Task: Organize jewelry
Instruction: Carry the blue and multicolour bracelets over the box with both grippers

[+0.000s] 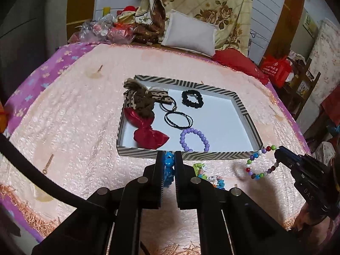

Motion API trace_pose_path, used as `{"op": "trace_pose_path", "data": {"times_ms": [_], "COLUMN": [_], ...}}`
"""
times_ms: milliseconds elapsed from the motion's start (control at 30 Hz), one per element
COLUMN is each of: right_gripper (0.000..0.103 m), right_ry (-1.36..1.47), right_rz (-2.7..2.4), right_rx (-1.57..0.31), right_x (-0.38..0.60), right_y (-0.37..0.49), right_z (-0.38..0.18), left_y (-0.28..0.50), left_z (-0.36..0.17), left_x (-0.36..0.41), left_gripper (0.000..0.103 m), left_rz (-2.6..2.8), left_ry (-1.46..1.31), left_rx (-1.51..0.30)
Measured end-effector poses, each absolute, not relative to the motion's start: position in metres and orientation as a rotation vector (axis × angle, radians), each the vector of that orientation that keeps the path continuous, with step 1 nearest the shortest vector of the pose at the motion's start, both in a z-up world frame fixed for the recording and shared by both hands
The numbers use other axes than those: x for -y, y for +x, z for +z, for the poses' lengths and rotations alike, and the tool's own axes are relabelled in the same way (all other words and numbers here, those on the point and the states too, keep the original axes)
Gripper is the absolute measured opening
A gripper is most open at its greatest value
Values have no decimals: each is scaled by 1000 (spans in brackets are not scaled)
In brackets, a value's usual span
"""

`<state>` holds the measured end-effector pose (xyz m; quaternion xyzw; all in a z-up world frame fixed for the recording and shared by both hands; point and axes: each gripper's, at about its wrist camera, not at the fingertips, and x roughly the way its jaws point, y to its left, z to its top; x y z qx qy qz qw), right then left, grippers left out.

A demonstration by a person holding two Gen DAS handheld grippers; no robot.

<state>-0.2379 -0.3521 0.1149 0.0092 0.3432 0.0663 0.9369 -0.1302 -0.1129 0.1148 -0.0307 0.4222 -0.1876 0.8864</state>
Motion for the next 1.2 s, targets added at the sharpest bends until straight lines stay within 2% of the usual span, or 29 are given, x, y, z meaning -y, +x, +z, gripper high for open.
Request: {"op": "trace_pose_path", "data": {"times_ms": [367, 700, 1200], "right_gripper": [9, 9, 9], "right_ry": [-16, -12, 89], "right_rz": [138, 132, 162], "right_rx": [-695, -715, -814], "right_x": [353, 372, 400], "right_y": [-225, -176, -87], "right_z": [127, 132, 103], "left_y": [-127, -91, -15], "left_z": [127, 133, 89], "left_x": [139, 188, 260], "left_gripper": [1, 1, 1], "left_rz": [-414, -493, -548], "left_ry": [-12, 3, -75], "left_rx": [-863, -880, -1045]}}
